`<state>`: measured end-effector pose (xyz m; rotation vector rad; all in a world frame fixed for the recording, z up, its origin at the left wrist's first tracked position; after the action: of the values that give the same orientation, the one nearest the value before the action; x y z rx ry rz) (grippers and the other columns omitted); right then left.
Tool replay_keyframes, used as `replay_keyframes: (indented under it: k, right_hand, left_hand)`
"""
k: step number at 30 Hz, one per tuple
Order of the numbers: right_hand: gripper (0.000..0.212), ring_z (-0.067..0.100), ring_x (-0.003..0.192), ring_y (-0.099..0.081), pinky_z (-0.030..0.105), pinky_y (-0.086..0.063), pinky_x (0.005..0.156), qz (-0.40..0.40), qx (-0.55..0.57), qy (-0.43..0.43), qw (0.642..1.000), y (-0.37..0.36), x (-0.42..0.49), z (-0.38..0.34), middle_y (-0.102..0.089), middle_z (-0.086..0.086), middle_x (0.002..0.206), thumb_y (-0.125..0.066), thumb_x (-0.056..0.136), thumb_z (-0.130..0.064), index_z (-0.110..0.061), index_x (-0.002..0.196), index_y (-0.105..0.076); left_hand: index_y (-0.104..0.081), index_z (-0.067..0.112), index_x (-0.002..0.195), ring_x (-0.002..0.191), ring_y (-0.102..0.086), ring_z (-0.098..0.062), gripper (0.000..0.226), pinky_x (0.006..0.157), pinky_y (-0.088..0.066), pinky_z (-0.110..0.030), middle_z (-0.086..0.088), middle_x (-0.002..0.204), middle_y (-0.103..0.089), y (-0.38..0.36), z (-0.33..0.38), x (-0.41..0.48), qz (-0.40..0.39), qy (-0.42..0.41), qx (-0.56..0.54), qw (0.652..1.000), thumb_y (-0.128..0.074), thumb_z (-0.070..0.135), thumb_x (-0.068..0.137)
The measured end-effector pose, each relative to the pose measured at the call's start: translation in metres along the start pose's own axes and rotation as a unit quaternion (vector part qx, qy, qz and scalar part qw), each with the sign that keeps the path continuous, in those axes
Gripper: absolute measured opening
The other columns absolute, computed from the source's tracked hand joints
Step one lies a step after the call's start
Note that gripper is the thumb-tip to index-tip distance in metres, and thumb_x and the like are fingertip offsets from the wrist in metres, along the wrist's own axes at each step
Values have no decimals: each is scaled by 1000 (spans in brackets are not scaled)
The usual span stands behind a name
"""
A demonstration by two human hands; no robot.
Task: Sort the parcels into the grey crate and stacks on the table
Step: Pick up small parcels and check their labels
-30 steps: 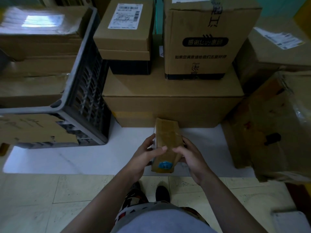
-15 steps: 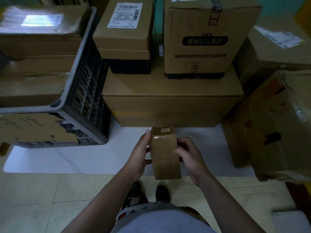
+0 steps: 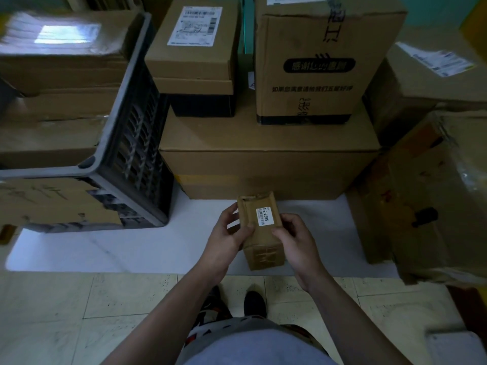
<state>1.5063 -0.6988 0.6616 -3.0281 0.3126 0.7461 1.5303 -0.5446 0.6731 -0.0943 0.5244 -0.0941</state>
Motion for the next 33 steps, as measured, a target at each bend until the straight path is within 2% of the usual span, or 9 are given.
replay_keyframes:
  k: [3, 8, 14, 18, 22, 26, 28, 30, 33]
  right_hand:
    - [18, 15, 100, -65, 35, -55, 81, 0, -3, -1, 1000, 1, 0, 0, -66, -6, 107, -60, 95, -16, -26, 110, -58]
    - [14, 13, 97, -64, 27, -50, 73, 0, -7, -1, 1000, 1, 2, 1, -66, -4, 108, -61, 96, -21, -27, 108, -58]
    - [17, 13, 102, -65, 31, -54, 84, -9, -34, 3, 999, -3, 4, 7, -68, -5, 109, -62, 96, -28, -23, 112, -61]
    - [16, 12, 102, -66, 37, -55, 92, -26, -26, -1, 999, -6, 5, 8, -70, -6, 109, -60, 96, -32, -27, 111, -65]
    - [10, 7, 100, -67, 27, -55, 86, -44, -22, -2, 999, -8, 5, 7, -71, -10, 106, -61, 97, -29, -34, 104, -66]
    - [19, 0, 101, -63, 17, -48, 78, -54, -50, -5, 997, -9, 6, 9, -68, -13, 111, -60, 98, -22, -37, 109, -64]
    - [24, 3, 105, -62, 15, -46, 77, -48, -64, -7, 997, -10, 7, 12, -66, -10, 117, -65, 95, -22, -30, 117, -64]
    - [36, 4, 105, -58, 13, -44, 75, -47, -82, -8, 995, -11, 8, 13, -63, -8, 120, -71, 90, -26, -24, 124, -63]
    - [47, 3, 104, -58, 20, -48, 80, -52, -92, -20, 994, -15, 10, 19, -63, -6, 121, -77, 84, -32, -20, 127, -60]
  left_hand:
    - [-46, 23, 144, 112, -65, -18, 54, 72, -58, -24, -1, 133, -59, 0, -1, 0, 5, -4, -5, 1000, -65, 14, 95]
    - [-48, 26, 141, 111, -66, -19, 55, 79, -60, -29, -1, 131, -59, 0, -2, 1, 11, 1, 5, 1000, -70, 16, 91]
    - [-49, 25, 142, 110, -66, -24, 50, 77, -58, -33, -3, 131, -60, 2, -4, 2, 31, 13, -12, 999, -60, 6, 96]
    - [-47, 34, 142, 110, -64, -24, 57, 76, -55, -33, -1, 128, -60, 8, -4, 2, 61, 5, -13, 998, -56, 2, 96]
    - [-56, 41, 134, 109, -62, -18, 59, 76, -55, -31, 5, 124, -58, 12, -2, 0, 75, -26, 43, 996, -50, -2, 94]
    - [-67, 38, 119, 117, -56, -20, 53, 93, -52, -37, 0, 128, -52, 14, 0, 1, 81, -42, 145, 985, -44, -2, 93]
    - [-62, 36, 116, 113, -56, -22, 42, 91, -52, -38, -1, 127, -52, 16, 1, 1, 88, -46, 188, 977, -46, 4, 95]
    - [-54, 38, 111, 108, -59, -21, 20, 86, -53, -39, -1, 125, -55, 17, 2, 0, 94, -42, 214, 971, -59, 27, 95]
    - [-43, 39, 117, 110, -54, -13, 63, 74, -59, -30, 6, 124, -45, 18, 1, 0, 62, -27, 237, 969, -81, 60, 72]
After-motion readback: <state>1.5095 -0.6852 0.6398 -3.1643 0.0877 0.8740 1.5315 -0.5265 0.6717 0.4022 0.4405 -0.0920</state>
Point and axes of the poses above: each hand's wrist, its own x-axis towards the middle knuckle, its own y-axis out of the back of the hand, z = x × y, the point moved 2 cm from there along x, towards the middle knuckle
